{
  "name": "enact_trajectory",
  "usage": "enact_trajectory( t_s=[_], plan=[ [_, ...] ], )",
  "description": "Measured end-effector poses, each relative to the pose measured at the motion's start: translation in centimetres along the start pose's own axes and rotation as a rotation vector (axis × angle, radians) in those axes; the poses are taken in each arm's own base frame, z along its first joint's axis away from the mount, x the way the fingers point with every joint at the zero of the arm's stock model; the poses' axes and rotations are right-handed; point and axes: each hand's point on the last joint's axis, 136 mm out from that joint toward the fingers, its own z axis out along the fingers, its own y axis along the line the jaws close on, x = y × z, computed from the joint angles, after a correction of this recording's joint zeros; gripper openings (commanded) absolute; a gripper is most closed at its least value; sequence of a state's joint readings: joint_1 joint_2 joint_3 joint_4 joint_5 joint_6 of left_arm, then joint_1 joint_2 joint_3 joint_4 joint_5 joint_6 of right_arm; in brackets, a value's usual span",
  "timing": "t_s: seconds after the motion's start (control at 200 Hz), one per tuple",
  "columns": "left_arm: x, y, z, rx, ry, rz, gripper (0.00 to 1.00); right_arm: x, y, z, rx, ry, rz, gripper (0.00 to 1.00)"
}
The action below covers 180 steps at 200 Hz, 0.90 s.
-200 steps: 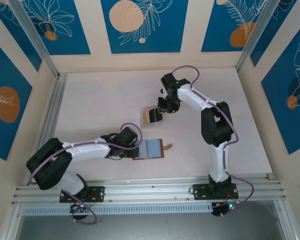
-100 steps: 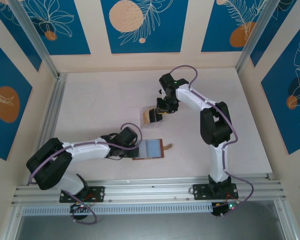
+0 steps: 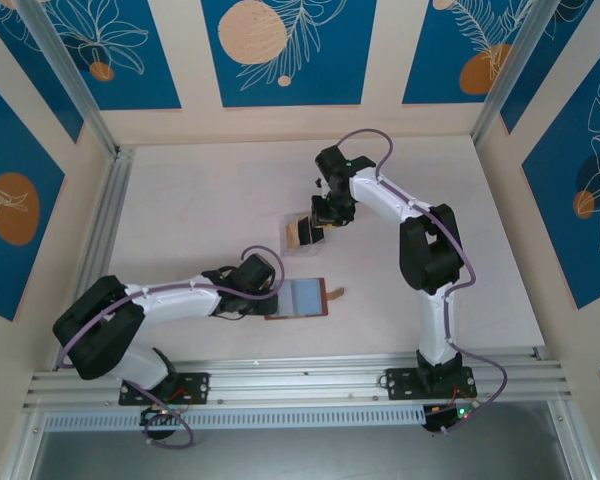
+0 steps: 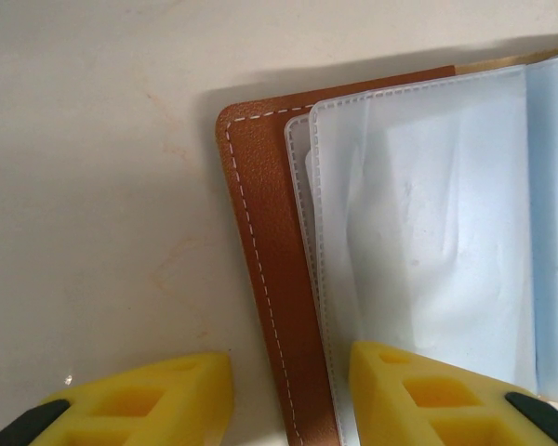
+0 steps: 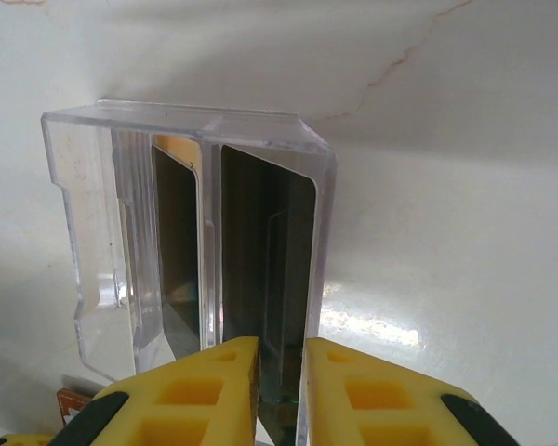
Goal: Put the credit cards into the card holder
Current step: Pick up the credit card from the storage box.
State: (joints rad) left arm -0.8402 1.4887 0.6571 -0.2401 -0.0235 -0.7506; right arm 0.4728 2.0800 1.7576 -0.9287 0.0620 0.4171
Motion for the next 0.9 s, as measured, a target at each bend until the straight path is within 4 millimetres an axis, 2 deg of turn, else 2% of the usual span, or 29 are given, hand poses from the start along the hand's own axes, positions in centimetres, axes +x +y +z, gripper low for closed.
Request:
enact_trajectory(
  t_s=[0.525,0.9],
  plan=[
    [0.0,0.0,0.0,0.000,0.000,-0.001,0.40,-0.6,0.9,-0.6,-0.020,-0.019,-0.011,0.18],
    [0.0,0.0,0.0,0.002,-0.004,-0.001,0.40,-0.3,0.6,0.8,-0.014,0.015,-0.004,0.14]
  ],
)
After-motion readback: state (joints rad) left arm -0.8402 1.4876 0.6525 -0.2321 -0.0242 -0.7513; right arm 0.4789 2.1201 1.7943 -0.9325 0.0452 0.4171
